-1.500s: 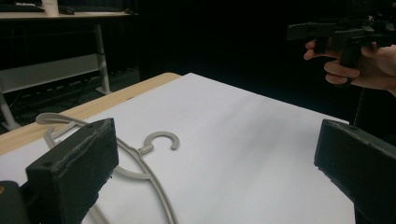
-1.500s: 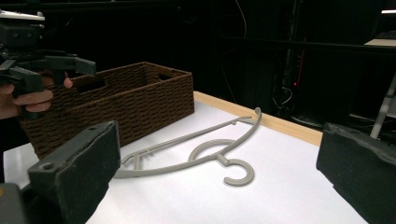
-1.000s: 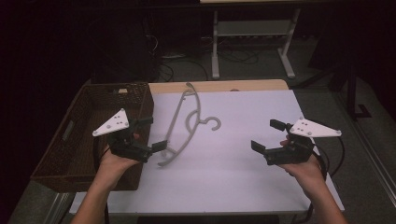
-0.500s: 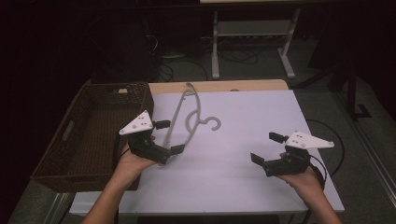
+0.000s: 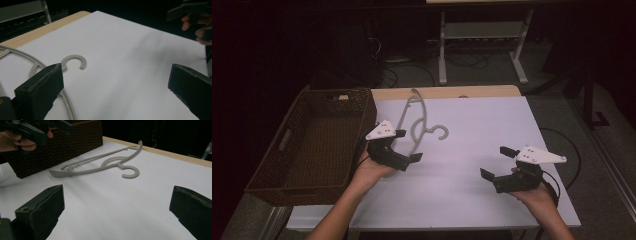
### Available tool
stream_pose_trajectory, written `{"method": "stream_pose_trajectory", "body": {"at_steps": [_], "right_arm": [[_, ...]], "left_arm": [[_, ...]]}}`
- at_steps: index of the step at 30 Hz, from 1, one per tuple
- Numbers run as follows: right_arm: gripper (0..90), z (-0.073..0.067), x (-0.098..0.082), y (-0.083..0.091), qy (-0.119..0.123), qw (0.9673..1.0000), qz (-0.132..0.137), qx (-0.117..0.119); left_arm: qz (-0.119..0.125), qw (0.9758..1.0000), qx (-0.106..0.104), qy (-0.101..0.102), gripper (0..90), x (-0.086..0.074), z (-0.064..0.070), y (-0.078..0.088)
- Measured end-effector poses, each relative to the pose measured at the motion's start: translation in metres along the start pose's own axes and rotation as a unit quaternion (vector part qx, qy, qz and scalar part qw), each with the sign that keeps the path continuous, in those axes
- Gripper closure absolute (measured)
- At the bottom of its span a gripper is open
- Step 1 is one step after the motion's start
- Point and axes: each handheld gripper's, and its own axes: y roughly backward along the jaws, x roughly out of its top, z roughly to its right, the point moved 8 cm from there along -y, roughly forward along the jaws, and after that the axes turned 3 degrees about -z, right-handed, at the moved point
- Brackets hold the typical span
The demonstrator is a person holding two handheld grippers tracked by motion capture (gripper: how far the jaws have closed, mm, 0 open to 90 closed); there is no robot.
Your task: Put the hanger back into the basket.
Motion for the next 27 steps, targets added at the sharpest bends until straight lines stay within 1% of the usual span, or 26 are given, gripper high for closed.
{"method": "stream_pose_trajectory", "body": {"at_steps": [4, 6, 10, 11, 12, 14, 15, 16, 17, 18, 19, 20, 21, 22, 24, 25, 26, 27], "right_arm": [[0.0, 0.000, 0.000, 0.001, 0.001, 1.0000, 0.001, 0.000], [0.0, 0.001, 0.000, 0.001, 0.001, 1.0000, 0.000, -0.001], [0.0, 0.002, 0.000, 0.001, 0.001, 1.0000, 0.001, -0.002], [0.0, 0.002, 0.000, 0.002, -0.001, 1.0000, 0.002, -0.002], [0.0, 0.002, 0.000, 0.002, -0.001, 1.0000, 0.002, -0.002], [0.0, 0.002, 0.000, 0.002, 0.000, 1.0000, 0.002, -0.002], [0.0, 0.002, 0.000, 0.002, 0.000, 1.0000, 0.001, -0.002], [0.0, 0.002, 0.000, 0.002, 0.000, 1.0000, 0.001, -0.002], [0.0, 0.002, 0.000, 0.002, 0.000, 1.0000, 0.001, -0.002], [0.0, 0.002, 0.000, 0.002, 0.000, 1.0000, 0.001, -0.002], [0.0, 0.002, 0.000, 0.001, 0.001, 1.0000, 0.000, -0.002], [0.0, 0.003, 0.000, 0.001, 0.002, 1.0000, 0.000, -0.002], [0.0, 0.003, -0.001, 0.001, 0.003, 1.0000, -0.001, -0.003], [0.0, 0.003, -0.001, 0.001, 0.002, 1.0000, -0.001, -0.003], [0.0, 0.003, -0.001, 0.002, 0.003, 1.0000, -0.002, -0.005], [0.0, 0.003, -0.001, 0.002, 0.003, 1.0000, -0.002, -0.005], [0.0, 0.003, -0.001, 0.002, 0.003, 1.0000, -0.003, -0.005], [0.0, 0.003, -0.001, 0.002, 0.003, 1.0000, -0.003, -0.006]], "left_arm": [[-0.017, 0.9997, 0.018, 0.006, 0.0, -0.007, -0.012, -0.014], [-0.024, 0.9993, 0.024, 0.013, 4.6, -0.010, -0.018, -0.020], [-0.038, 0.9980, 0.043, 0.028, 6.8, -0.018, -0.033, -0.032], [-0.046, 0.9970, 0.052, 0.035, 9.2, -0.022, -0.040, -0.037], [-0.046, 0.9970, 0.052, 0.035, 14.0, -0.022, -0.040, -0.037], [-0.056, 0.9959, 0.061, 0.035, 15.5, -0.027, -0.046, -0.043], [-0.063, 0.9952, 0.067, 0.031, 16.9, -0.030, -0.049, -0.045], [-0.078, 0.9939, 0.072, 0.026, 25.8, -0.034, -0.054, -0.049], [-0.081, 0.9929, 0.079, 0.036, 28.4, -0.037, -0.057, -0.052], [-0.081, 0.9929, 0.079, 0.036, 30.7, -0.037, -0.057, -0.052], [-0.088, 0.9919, 0.083, 0.040, 34.7, -0.040, -0.060, -0.055], [-0.098, 0.9905, 0.084, 0.049, 37.5, -0.045, -0.065, -0.059], [-0.098, 0.9905, 0.084, 0.049, 40.1, -0.045, -0.065, -0.059], [-0.109, 0.9885, 0.087, 0.058, 43.1, -0.049, -0.069, -0.062], [-0.117, 0.9873, 0.086, 0.066, 48.1, -0.052, -0.070, -0.065], [-0.117, 0.9873, 0.086, 0.066, 51.3, -0.052, -0.070, -0.065], [-0.123, 0.9864, 0.086, 0.068, 51.3, -0.054, -0.070, -0.066], [-0.128, 0.9855, 0.086, 0.071, 53.4, -0.055, -0.071, -0.067]]}}
